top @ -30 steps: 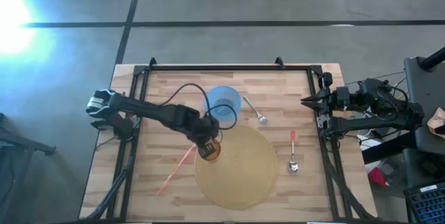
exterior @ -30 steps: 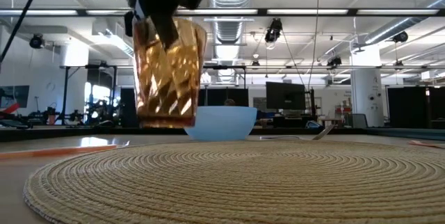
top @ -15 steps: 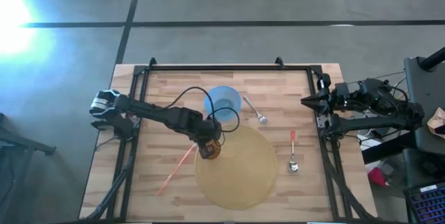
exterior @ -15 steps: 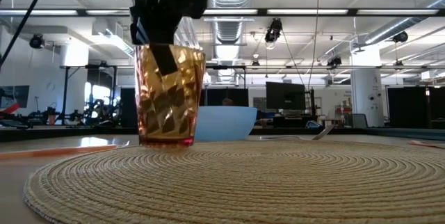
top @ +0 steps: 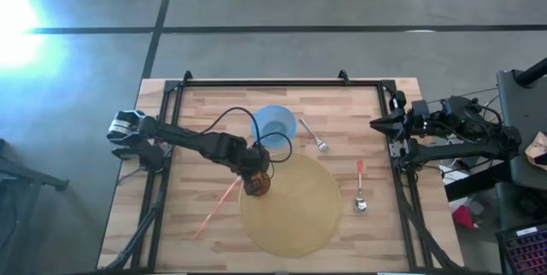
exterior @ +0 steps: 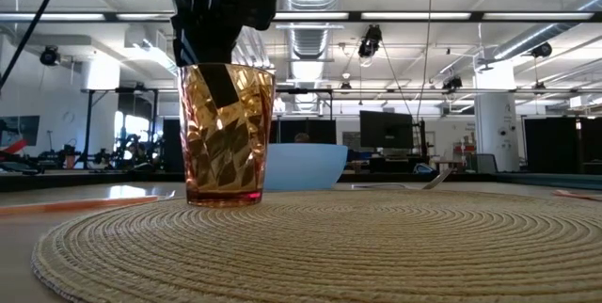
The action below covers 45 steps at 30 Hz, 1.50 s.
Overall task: Pick & Place Utensil
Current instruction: Put the brown cup on the brown mat, then put the blue bowl on the brown mat to the bottom right of the brown cup
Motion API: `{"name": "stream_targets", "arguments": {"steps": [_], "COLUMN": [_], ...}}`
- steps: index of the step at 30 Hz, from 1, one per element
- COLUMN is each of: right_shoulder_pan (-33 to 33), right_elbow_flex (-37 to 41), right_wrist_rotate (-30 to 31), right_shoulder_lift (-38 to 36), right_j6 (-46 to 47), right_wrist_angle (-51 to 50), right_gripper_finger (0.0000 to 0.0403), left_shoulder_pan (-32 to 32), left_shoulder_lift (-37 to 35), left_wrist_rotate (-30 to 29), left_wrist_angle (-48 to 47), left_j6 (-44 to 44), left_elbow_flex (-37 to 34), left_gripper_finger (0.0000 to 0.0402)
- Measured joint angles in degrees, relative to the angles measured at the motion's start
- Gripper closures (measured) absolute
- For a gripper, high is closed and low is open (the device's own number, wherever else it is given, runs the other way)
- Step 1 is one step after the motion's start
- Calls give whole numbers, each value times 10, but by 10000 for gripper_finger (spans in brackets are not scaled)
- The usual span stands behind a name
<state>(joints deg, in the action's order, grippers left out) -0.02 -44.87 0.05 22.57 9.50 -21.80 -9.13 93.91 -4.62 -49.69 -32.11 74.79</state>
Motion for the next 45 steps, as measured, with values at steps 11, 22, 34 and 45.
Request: {"name": "stream_targets", "arguments": {"steps": [11,22,34,45], "right_shoulder_pan": [0,0,-1,-1], "right_elbow_flex": [0,0,0,0], "right_wrist_rotate": [0,1,1,1], "right_shoulder_lift": [2,12,37,68], "right_j6": [19,52,80,83], "right_wrist_angle": [3,3,1,20], "right_gripper_finger": [369,369,301,246], "left_shoulder_pan": [0,0,1,2], "left_shoulder_lift": [0,0,-3,-16], "left_wrist_rotate": [1,11,11,10], "left_wrist_angle": [-2,-2,-29,-102], "left_j6": [10,11,41,68], "left_elbow_flex": [-1,0,22,85], "left_gripper_finger": [384,325,222,216]}}
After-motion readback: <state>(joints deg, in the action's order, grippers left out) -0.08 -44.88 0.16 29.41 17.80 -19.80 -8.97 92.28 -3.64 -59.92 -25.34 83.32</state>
